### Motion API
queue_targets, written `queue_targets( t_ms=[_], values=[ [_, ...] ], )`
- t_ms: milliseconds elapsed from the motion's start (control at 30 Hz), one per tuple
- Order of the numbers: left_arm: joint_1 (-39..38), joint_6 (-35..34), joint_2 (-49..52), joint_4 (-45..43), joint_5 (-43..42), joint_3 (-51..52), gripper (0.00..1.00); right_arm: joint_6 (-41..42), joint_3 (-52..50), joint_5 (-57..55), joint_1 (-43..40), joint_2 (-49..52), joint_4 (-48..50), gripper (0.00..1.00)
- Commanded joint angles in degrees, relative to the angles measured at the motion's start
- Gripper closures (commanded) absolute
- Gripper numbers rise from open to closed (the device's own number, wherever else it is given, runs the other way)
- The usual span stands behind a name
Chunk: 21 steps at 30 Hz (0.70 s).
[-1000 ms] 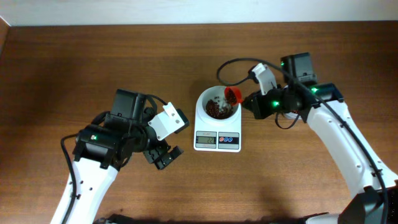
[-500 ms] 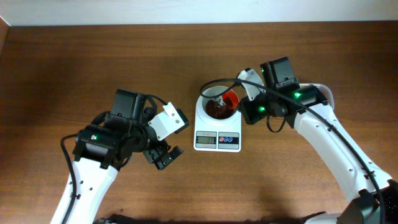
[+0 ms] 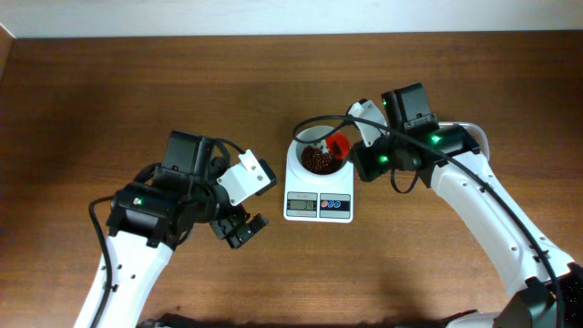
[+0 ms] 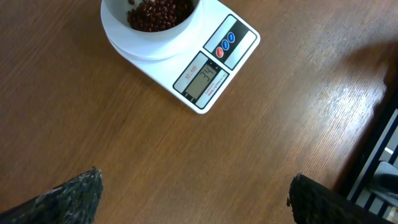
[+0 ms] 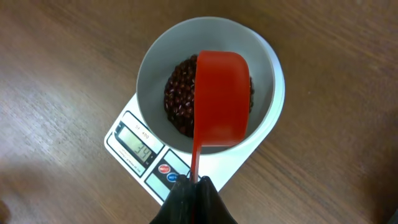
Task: Scoop and weigh 50g on scale
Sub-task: 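Hold the scoop tilted over the bowl and shake out remaining beans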
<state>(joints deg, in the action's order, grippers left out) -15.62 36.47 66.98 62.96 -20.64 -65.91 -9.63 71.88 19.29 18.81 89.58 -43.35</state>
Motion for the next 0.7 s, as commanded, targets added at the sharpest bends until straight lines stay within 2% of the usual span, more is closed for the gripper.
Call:
queue_targets(
  t_ms=[0, 367, 667],
  values=[
    [0.3, 0.9, -0.2, -0.1, -1.0, -0.9, 0.01, -0.7, 0.5, -0.5, 0.4, -1.3, 1.0, 0.96],
    [0.3, 0.9, -0.2, -0.1, -1.0, -0.9, 0.01, -6.6, 0.5, -2.6, 1.5, -1.3, 3.6, 0.96],
    [0.3, 0.9, -0.2, -0.1, -1.0, -0.9, 0.01, -6.9, 0.5, -12.4, 5.9, -1.3, 3.8, 0.96]
  ],
)
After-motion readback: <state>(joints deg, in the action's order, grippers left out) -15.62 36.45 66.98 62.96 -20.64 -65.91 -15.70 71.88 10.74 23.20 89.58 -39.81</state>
